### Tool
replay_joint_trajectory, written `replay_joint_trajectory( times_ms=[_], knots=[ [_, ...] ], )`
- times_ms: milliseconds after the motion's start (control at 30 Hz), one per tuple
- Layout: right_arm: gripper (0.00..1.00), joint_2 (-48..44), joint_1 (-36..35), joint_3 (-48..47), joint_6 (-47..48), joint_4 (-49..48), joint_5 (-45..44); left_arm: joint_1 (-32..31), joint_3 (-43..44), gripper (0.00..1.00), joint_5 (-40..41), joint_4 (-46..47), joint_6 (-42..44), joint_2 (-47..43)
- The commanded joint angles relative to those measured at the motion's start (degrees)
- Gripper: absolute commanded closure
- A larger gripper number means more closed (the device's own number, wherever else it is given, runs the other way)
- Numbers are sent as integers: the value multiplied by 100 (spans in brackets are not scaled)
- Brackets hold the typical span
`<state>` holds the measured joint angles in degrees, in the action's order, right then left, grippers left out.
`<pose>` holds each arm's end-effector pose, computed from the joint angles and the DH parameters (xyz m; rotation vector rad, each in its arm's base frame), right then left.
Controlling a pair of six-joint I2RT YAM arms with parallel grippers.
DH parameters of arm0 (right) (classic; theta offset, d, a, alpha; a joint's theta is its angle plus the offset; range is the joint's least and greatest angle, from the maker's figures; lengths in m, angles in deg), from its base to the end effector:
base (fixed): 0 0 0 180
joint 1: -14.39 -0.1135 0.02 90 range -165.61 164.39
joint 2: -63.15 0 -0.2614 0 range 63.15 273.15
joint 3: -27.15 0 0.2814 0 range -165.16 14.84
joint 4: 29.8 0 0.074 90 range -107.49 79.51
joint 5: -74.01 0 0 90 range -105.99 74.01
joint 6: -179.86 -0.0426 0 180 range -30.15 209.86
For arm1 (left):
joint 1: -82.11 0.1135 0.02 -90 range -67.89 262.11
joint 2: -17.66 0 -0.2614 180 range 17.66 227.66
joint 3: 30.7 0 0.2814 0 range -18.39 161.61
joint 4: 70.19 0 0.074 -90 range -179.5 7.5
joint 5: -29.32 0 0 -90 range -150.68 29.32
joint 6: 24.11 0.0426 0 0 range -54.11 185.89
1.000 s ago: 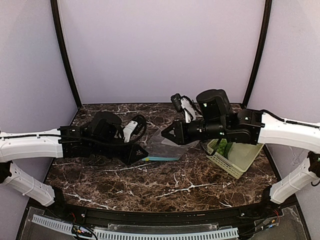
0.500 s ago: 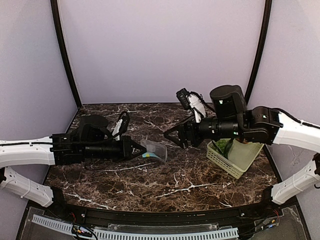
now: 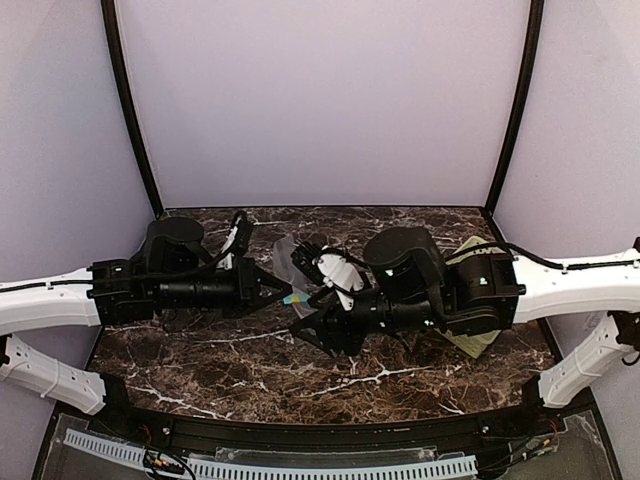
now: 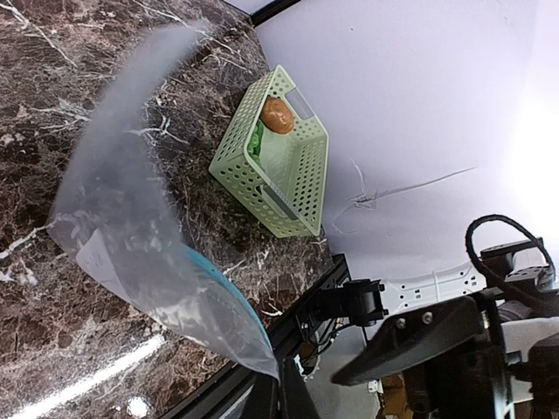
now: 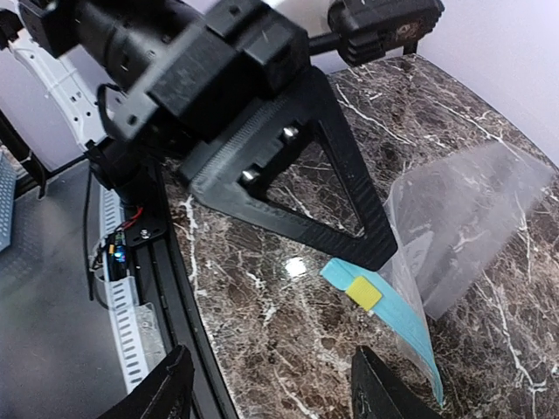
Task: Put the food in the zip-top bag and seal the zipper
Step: Pass from the left arm to the right
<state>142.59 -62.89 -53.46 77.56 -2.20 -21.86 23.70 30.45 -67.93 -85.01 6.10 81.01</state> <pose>0.0830 0.3479 0.3244 -1.0940 1.8447 0.8578 0.1500 -0.2542 0.3023 0.0756 2.1731 -1.4493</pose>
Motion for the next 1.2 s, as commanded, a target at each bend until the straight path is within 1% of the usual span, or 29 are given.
replay_joint_trajectory(
  times_ms=[0, 167, 400, 600, 767, 800, 933, 1133, 1167],
  knots=[
    [41, 302, -33, -176, 295, -221, -781, -12, 197, 99, -120, -211, -2, -52],
    [39, 423, -3, -159, 395, -265, -1256, -12, 266, 99, -133, -314, 49, -60],
    [38, 437, 46, -123, 825, -448, -1300, -13, 384, 99, -238, -429, 111, -51],
    [46, 676, 46, -196, 1255, -525, -1496, -13, 490, 99, -225, -529, 159, -91],
    [57, 871, 54, -299, 1536, -621, -1758, -20, 497, 99, -270, -565, 167, -112],
    [61, 893, 62, -325, 1557, -649, -1800, -16, 509, 99, -274, -591, 173, -113],
    [73, 915, 94, -360, 1605, -810, -1886, -12, 505, 99, -283, -635, 195, -128],
    [100, 879, 107, -387, 1642, -896, -1839, -12, 510, 99, -248, -737, 292, -170],
    [100, 852, 100, -379, 1632, -893, -1802, -12, 541, 95, -214, -821, 323, -191]
  ],
)
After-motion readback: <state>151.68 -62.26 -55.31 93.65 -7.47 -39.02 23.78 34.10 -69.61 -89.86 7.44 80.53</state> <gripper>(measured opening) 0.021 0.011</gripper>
